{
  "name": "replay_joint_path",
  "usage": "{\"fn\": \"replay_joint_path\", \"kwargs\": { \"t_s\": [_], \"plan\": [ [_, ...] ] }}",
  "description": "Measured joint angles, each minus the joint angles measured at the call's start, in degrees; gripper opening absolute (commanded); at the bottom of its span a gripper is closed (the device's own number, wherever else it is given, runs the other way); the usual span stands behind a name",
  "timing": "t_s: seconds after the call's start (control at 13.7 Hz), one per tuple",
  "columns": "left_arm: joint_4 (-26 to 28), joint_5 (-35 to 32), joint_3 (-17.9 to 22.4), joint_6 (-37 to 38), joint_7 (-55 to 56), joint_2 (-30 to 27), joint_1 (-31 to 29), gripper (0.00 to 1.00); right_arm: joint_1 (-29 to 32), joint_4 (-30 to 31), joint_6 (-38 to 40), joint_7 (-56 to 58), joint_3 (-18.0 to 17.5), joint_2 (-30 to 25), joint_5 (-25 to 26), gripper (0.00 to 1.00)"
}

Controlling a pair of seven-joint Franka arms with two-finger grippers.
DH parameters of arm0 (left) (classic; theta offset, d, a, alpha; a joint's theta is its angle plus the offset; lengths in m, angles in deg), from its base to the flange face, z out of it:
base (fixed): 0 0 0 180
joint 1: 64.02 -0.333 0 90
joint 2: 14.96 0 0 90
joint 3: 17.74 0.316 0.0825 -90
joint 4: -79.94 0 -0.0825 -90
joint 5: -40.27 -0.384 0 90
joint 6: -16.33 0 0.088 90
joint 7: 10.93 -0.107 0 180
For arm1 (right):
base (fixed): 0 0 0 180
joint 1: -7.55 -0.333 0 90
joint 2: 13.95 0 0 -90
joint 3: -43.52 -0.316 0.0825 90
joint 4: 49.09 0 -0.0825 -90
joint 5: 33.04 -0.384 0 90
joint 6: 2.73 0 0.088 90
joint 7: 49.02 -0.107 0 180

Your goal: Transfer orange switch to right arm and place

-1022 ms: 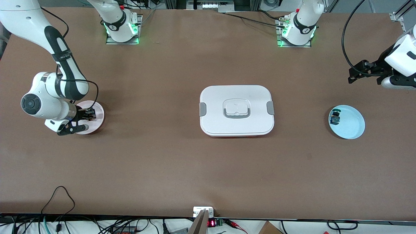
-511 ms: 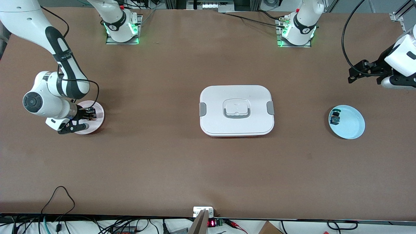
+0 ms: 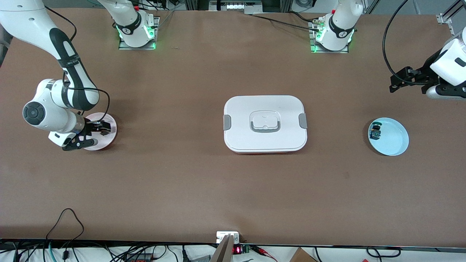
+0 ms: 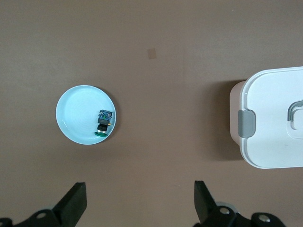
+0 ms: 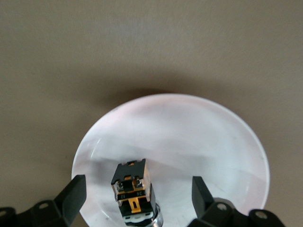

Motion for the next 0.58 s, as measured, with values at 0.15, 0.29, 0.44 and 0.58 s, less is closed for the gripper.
{"fn": "replay_joint_path", "kwargs": {
  "t_s": [0.15,0.29,0.44,0.58],
  "plan": [
    [0.0,0.0,0.0,0.0,0.0,0.0,0.0,1.0,0.3,-1.7,-0.1,0.0,0.1,-1.2,0.0,1.0],
    [0.0,0.0,0.0,0.0,0.0,0.0,0.0,1.0,1.1,-4.6,0.0,1.3,0.1,-1.7,0.0,1.0],
    [0.0,0.0,0.0,0.0,0.0,0.0,0.0,1.0,1.2,-7.0,2.7,2.2,0.0,-2.1,0.0,1.0],
    [0.0,0.0,0.0,0.0,0.0,0.0,0.0,1.0,0.8,-9.4,7.4,1.9,-1.2,-3.4,-0.1,1.0]
  ]
}}
